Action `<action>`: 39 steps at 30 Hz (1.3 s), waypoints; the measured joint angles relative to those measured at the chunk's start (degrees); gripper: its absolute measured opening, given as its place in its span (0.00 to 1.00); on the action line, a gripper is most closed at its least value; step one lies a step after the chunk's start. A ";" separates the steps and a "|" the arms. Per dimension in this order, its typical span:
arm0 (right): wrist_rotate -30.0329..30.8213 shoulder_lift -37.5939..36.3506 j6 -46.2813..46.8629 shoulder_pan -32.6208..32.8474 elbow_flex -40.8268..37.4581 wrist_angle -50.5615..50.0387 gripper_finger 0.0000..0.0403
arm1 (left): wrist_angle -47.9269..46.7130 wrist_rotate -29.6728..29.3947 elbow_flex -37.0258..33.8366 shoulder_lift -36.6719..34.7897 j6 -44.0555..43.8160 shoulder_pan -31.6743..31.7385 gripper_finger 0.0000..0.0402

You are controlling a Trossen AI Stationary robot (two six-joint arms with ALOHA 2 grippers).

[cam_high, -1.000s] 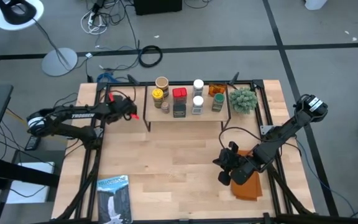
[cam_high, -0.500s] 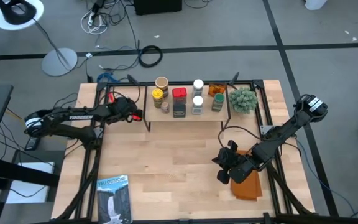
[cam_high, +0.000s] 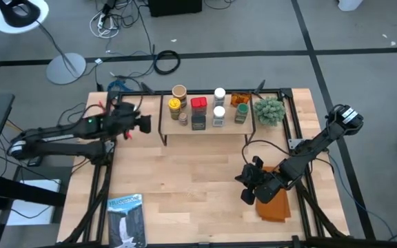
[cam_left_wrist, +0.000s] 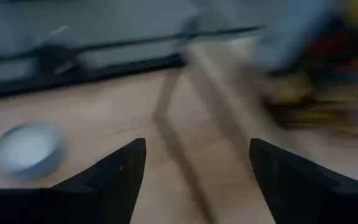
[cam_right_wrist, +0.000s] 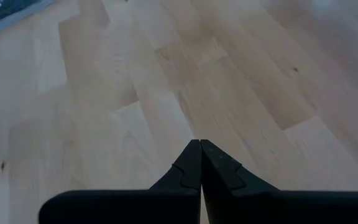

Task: Shelf spices
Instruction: Return to Home Position

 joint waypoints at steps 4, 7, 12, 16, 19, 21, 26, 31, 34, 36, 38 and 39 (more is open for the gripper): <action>0.00 0.00 -0.02 0.00 0.00 0.18 0.00 | 9.81 0.51 0.20 -3.57 6.42 -8.81 0.73; 0.02 0.00 -0.04 0.02 0.00 0.31 0.00 | 17.70 1.41 0.21 -3.64 12.29 -16.72 0.73; 0.02 -0.02 -0.07 0.00 0.00 0.34 0.00 | 26.03 2.50 0.21 0.69 19.80 -29.40 0.73; 0.03 0.00 -0.07 0.00 0.00 0.30 0.00 | 28.09 2.48 0.21 6.85 21.76 -36.24 0.73; 0.02 0.00 -0.11 -0.02 0.00 -0.01 0.00 | 27.74 2.56 0.17 10.62 24.07 -38.35 0.73; 0.02 0.00 -0.11 -0.02 0.00 -0.08 0.00 | 29.40 2.05 0.17 12.75 24.04 -38.67 0.73; 0.04 0.00 0.12 -0.02 0.00 0.38 0.00 | 36.79 5.84 0.21 16.61 27.15 -38.67 0.73; 0.02 0.00 0.48 0.11 0.00 1.15 0.00 | 39.72 16.94 -1.42 18.33 31.35 -37.62 0.73; 0.03 0.00 0.46 0.11 0.00 1.18 0.00 | 45.95 18.74 -6.03 18.41 32.55 -36.83 0.73; 0.02 0.00 0.46 -0.09 0.00 1.55 0.00 | 52.17 19.43 -9.71 18.36 32.59 -35.75 0.73; 0.04 0.00 0.46 -0.36 0.00 1.66 0.00 | 57.51 19.83 -14.01 18.24 32.57 -34.81 0.73; 0.04 0.00 0.46 -0.43 0.00 1.66 0.00 | 59.64 20.14 -16.32 18.07 32.56 -34.57 0.73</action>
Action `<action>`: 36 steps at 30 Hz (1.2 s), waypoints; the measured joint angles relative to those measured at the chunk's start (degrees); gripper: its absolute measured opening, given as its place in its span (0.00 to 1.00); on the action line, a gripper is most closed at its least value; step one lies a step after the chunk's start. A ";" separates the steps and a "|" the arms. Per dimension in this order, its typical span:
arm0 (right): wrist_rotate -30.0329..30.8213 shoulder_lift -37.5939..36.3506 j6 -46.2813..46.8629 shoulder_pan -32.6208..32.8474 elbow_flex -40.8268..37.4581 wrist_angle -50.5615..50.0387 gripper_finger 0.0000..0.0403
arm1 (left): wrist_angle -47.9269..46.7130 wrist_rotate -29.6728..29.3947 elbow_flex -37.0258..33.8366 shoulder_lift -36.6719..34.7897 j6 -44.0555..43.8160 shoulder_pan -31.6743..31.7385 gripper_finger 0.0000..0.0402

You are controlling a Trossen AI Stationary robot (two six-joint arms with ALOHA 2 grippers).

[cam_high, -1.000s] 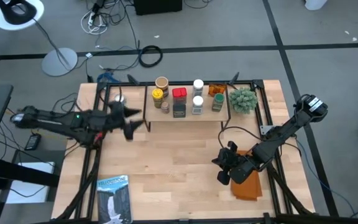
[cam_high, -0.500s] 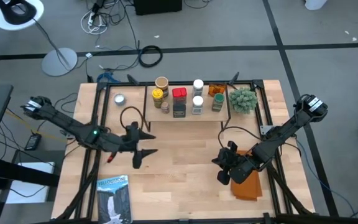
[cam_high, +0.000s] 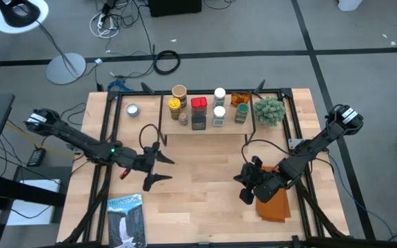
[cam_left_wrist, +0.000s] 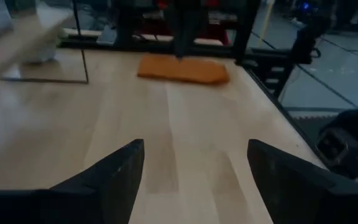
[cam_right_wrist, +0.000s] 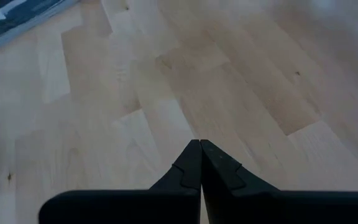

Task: Shelf spices
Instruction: Return to Home Position

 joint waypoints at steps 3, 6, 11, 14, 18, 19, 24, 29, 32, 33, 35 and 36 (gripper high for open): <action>0.04 -0.01 0.00 -0.11 0.00 0.01 0.00 | 8.59 0.67 -6.74 -0.35 -0.08 0.68 0.73; 0.02 0.00 0.00 -0.05 0.00 0.00 0.00 | 19.74 0.43 -14.39 -0.79 0.05 1.12 0.73; 0.97 -0.01 -0.17 -0.19 -0.02 -0.03 0.00 | 25.88 1.39 -19.36 -1.98 -0.12 3.74 0.73; 1.03 -0.02 -0.18 -0.81 -0.02 0.17 0.00 | 23.42 3.36 -19.36 -2.29 -0.16 6.00 0.73; 0.72 0.00 -0.26 -1.41 -0.02 0.60 0.00 | 18.60 4.38 -19.36 -5.40 -0.41 7.75 0.73; 0.64 -0.02 -0.28 -1.53 -0.02 0.68 0.00 | 17.15 4.26 -19.36 -6.73 -0.13 7.97 0.73; 0.32 0.00 -0.35 -1.56 -0.02 0.59 0.00 | 7.03 2.63 -19.36 -17.23 1.24 8.14 0.73; 0.28 0.00 -0.48 -1.62 -0.02 0.32 0.00 | -6.81 2.35 -19.36 -31.57 0.93 7.94 0.73; 0.29 -0.01 -0.48 -1.60 -0.02 0.33 0.00 | -14.85 1.48 -19.36 -41.21 1.63 7.94 0.73; 0.28 0.00 -0.50 -1.60 -0.02 0.33 0.00 | -17.17 1.15 -19.36 -44.32 2.08 8.00 0.73; 0.28 0.00 -0.50 -1.59 -0.02 0.60 0.00 | -21.97 0.56 -19.36 -50.91 2.80 8.08 0.73; 0.26 0.00 -0.50 -1.57 -0.02 0.78 0.00 | -24.45 0.50 -19.36 -54.03 3.00 8.08 0.73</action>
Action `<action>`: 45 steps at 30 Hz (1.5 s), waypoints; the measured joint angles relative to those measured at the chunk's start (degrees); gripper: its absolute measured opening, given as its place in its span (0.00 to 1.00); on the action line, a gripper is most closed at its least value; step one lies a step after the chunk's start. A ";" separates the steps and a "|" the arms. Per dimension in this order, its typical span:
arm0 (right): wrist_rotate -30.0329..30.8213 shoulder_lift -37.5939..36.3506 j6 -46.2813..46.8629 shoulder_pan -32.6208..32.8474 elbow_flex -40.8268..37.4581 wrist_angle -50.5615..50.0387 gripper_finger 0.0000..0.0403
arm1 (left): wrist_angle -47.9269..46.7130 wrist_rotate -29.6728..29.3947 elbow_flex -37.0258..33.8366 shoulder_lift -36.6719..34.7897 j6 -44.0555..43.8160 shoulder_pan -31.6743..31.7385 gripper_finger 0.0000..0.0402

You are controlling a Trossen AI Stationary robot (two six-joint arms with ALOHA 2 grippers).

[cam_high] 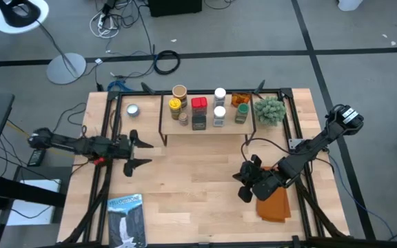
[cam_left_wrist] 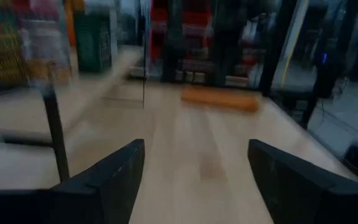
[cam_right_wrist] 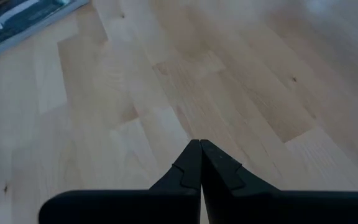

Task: Shelf spices
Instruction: Return to Home Position

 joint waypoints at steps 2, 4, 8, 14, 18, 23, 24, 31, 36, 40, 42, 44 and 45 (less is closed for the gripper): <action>-0.18 0.00 -0.01 0.01 0.00 0.46 0.00 | -0.53 0.77 0.04 -5.12 3.27 0.11 0.73; -0.42 0.00 0.00 0.01 0.02 1.14 0.00 | -0.05 0.84 0.15 -6.27 6.97 0.41 0.73; -1.82 0.00 -0.03 0.01 0.07 2.73 0.00 | -1.04 -3.58 0.42 -6.25 7.04 2.67 0.73; -3.10 -0.02 -0.02 0.10 0.07 3.58 0.00 | -1.18 -3.55 0.44 -6.28 8.27 6.64 0.73; -3.45 -0.01 -0.02 0.10 0.09 3.84 0.00 | -1.65 -0.84 0.46 -6.04 6.92 8.71 0.73; -3.45 -0.02 -0.02 0.10 0.09 4.05 0.00 | -2.31 7.41 0.18 -5.96 6.63 8.96 0.73; -3.45 -0.01 -0.12 0.10 0.09 3.99 0.00 | -2.37 7.89 0.17 -5.95 7.07 8.96 0.73; -3.43 -0.02 -6.36 -0.37 0.09 4.16 0.00 | -0.22 7.67 0.02 -5.93 7.18 8.96 0.73; -3.43 -0.02 -9.00 -0.40 0.09 4.16 0.00 | 3.00 7.69 0.02 -5.94 7.20 8.96 0.73; -3.37 -0.02 -11.64 -0.39 0.09 4.20 0.00 | 4.32 7.71 0.02 -5.95 7.20 8.96 0.73; -3.37 -0.02 -13.18 -0.40 0.09 4.15 0.00 | 4.44 7.71 0.02 -5.95 7.20 8.96 0.73; -3.35 -0.02 -13.55 -0.54 0.09 4.16 0.00 | 4.44 7.71 0.02 -5.95 7.20 8.96 0.73; -3.39 -0.02 -13.57 -0.61 0.09 4.07 0.00 | 4.44 7.72 0.02 -5.93 7.20 8.96 0.73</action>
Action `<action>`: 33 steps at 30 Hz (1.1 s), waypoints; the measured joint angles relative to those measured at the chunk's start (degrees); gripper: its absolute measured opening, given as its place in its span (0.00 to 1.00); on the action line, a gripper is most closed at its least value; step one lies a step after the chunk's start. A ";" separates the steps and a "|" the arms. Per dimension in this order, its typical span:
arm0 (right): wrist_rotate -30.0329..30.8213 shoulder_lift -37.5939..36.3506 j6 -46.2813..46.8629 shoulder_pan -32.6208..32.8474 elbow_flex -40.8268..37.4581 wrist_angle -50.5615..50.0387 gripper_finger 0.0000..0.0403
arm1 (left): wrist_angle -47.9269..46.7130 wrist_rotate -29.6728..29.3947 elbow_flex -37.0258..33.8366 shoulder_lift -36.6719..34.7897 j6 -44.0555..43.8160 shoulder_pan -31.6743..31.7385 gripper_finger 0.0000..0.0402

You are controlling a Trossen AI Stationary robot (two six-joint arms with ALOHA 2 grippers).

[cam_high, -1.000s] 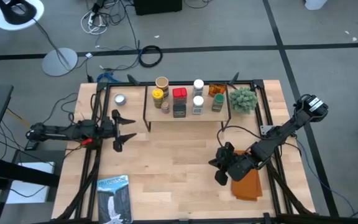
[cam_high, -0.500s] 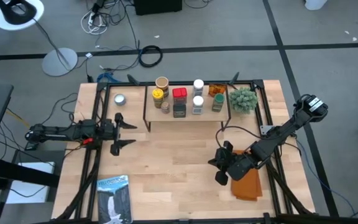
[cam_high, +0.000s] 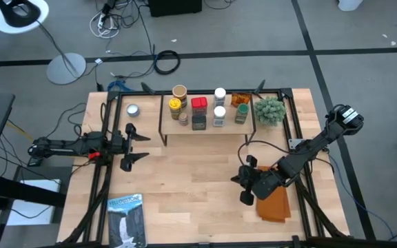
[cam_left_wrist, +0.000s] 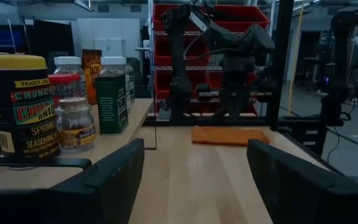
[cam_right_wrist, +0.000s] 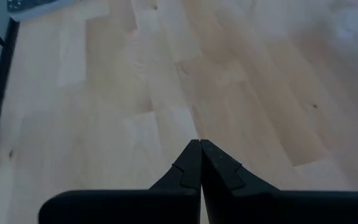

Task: Shelf spices
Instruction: Return to Home Position

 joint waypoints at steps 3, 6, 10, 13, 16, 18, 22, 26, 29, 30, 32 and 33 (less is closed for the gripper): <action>-0.02 0.00 -0.25 -0.13 0.00 -1.67 0.00 | 0.14 0.01 0.00 -0.02 0.00 0.00 0.73; -0.04 0.00 -0.37 -0.14 0.00 -4.24 0.00 | 0.15 0.01 0.00 -0.02 0.01 0.00 0.73; -1.63 0.00 -0.71 -0.14 0.00 -8.01 0.00 | 0.20 0.04 0.00 -0.02 0.02 0.00 0.73; -2.82 -0.18 -1.97 -0.14 -1.32 -7.46 0.00 | 0.20 0.04 0.00 0.00 0.02 0.00 0.73; -4.58 -1.03 -1.64 0.07 -5.74 -3.91 0.00 | 0.22 0.05 0.00 0.00 0.02 0.00 0.73; -5.61 -2.58 -0.21 0.58 -10.23 -0.44 0.00 | 0.22 0.06 0.00 -0.02 0.02 0.00 0.73; -6.12 -7.96 1.54 1.65 -19.68 8.61 0.00 | 0.23 0.06 0.00 -0.02 0.02 0.00 0.73; -7.45 -16.16 -0.24 1.74 -27.02 15.21 0.00 | 0.23 0.06 0.00 -0.01 0.02 0.00 0.73; -9.38 -23.00 -3.01 -0.21 -30.62 15.60 0.00 | 0.24 0.08 0.00 0.00 0.02 0.00 0.73; -10.67 -25.21 -3.90 -1.31 -31.65 15.60 0.00 | 0.24 0.08 0.00 -0.01 0.02 0.00 0.73; -13.85 -29.26 -6.39 -4.03 -33.22 15.59 0.00 | 0.24 0.08 0.00 -0.02 0.02 0.00 0.73; -15.56 -31.16 -7.82 -5.57 -33.89 15.60 0.00 | 0.24 0.08 0.00 -0.02 0.02 0.00 0.73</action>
